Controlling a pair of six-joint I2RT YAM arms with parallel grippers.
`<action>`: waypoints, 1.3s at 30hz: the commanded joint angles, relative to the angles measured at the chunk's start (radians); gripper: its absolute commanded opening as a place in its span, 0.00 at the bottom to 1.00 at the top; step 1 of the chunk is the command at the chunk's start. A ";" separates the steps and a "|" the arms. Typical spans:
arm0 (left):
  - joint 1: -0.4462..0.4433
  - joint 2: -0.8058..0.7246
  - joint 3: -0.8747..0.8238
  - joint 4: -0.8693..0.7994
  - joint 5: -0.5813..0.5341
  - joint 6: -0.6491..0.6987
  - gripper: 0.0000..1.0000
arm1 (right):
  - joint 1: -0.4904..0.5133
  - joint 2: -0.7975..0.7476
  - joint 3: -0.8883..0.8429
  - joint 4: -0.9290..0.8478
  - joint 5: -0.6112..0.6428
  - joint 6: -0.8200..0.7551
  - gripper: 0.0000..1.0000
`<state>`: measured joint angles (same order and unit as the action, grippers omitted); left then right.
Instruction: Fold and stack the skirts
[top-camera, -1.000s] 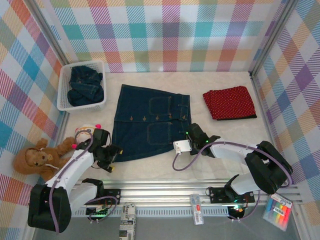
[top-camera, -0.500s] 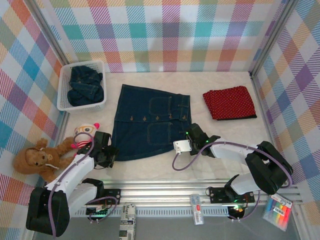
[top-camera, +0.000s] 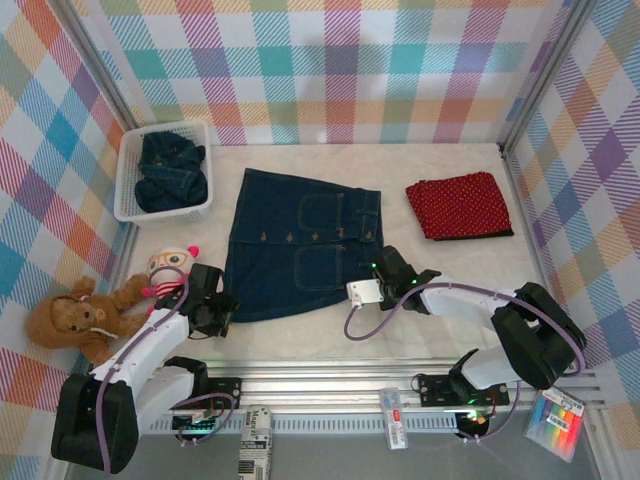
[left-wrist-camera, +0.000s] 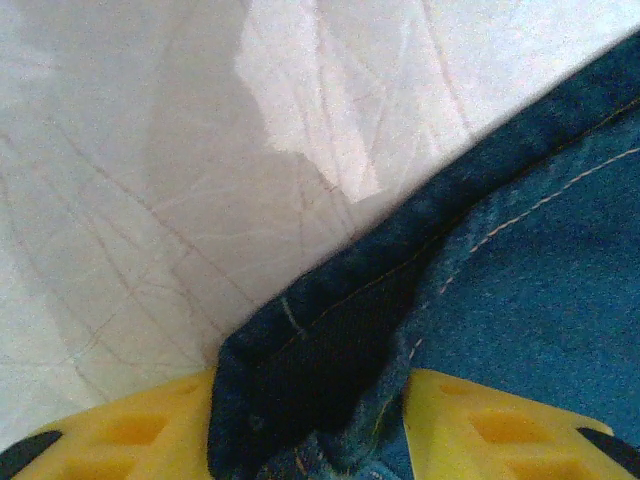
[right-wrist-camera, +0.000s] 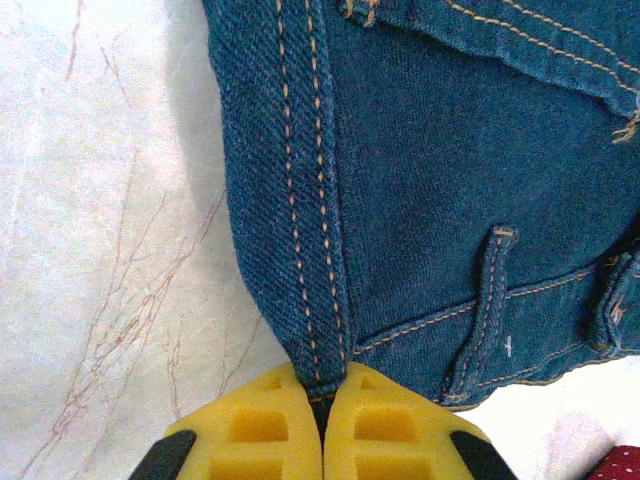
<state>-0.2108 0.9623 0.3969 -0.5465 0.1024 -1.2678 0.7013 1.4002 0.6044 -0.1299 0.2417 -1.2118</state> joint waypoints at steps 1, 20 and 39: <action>-0.018 0.014 0.005 -0.062 0.027 -0.004 0.46 | 0.004 -0.026 0.021 -0.038 -0.025 0.027 0.00; -0.018 0.007 0.327 -0.229 -0.127 0.187 0.00 | -0.097 -0.135 0.231 -0.484 -0.430 0.352 0.00; 0.003 0.659 1.197 0.076 -0.349 0.695 0.00 | -0.543 0.394 0.913 -0.875 -0.937 0.248 0.00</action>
<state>-0.2203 1.5723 1.5063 -0.5392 -0.2131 -0.6403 0.1810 1.7447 1.4467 -0.9020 -0.6247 -0.9123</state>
